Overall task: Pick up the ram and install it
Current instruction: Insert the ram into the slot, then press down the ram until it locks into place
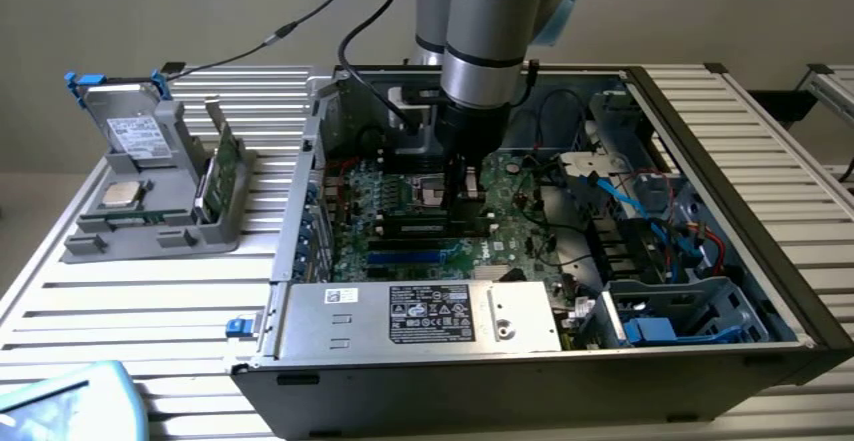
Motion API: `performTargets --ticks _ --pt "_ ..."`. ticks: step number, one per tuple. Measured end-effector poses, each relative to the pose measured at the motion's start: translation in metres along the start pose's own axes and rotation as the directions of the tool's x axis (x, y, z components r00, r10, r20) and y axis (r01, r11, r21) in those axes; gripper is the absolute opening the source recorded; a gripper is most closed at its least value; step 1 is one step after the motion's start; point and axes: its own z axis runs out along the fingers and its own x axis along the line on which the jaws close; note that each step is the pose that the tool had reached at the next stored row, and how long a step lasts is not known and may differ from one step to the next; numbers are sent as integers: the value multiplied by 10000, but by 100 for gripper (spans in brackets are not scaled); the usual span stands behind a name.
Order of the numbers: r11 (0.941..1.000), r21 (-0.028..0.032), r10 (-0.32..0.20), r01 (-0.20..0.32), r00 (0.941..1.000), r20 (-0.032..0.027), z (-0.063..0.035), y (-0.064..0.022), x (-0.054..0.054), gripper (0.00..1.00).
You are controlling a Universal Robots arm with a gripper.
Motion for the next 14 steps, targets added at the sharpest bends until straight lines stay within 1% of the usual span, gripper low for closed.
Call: performTargets --ticks 4,14 --pt "10000 -1 0 0 10000 -4 -26 2 3 45" --pt "10000 0 0 0 10000 1 -31 3 3 45"
